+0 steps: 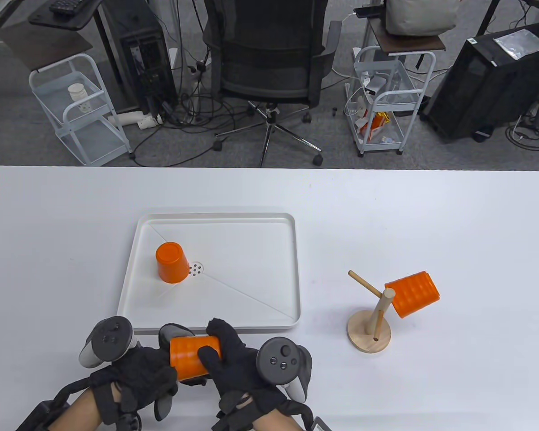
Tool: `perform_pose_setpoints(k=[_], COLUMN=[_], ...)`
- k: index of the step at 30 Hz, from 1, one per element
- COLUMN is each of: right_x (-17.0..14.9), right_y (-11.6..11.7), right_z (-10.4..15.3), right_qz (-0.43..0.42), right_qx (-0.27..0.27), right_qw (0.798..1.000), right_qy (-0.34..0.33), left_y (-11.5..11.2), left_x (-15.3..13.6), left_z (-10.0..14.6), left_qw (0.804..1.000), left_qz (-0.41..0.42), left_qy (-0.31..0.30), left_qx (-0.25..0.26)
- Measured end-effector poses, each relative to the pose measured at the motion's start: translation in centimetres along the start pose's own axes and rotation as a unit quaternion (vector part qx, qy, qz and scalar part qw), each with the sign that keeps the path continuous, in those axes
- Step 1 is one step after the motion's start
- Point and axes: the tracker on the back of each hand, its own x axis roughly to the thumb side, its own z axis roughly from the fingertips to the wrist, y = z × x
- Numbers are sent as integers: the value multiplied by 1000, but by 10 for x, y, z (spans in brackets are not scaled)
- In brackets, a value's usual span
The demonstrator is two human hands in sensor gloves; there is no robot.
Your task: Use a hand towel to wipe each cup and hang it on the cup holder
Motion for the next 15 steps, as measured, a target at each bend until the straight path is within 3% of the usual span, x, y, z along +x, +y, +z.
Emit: perform_pose_setpoints(k=[5, 8, 12, 15], right_x=[1, 1, 1, -1], right_y=[1, 1, -1, -2], right_z=[0, 0, 0, 0], right_qz=[20, 18, 5, -15], right_qx=[0, 0, -5, 3], right_qw=[1000, 1000, 1000, 1000], right_qy=[-8, -7, -1, 12], left_y=[-2, -2, -5, -5], left_x=[-11, -11, -2, 9], left_z=[-1, -2, -3, -3], left_qw=[997, 997, 1000, 992], left_qz=[72, 72, 13, -118], left_qy=[-2, -3, -9, -2], left_qx=[0, -7, -24, -33])
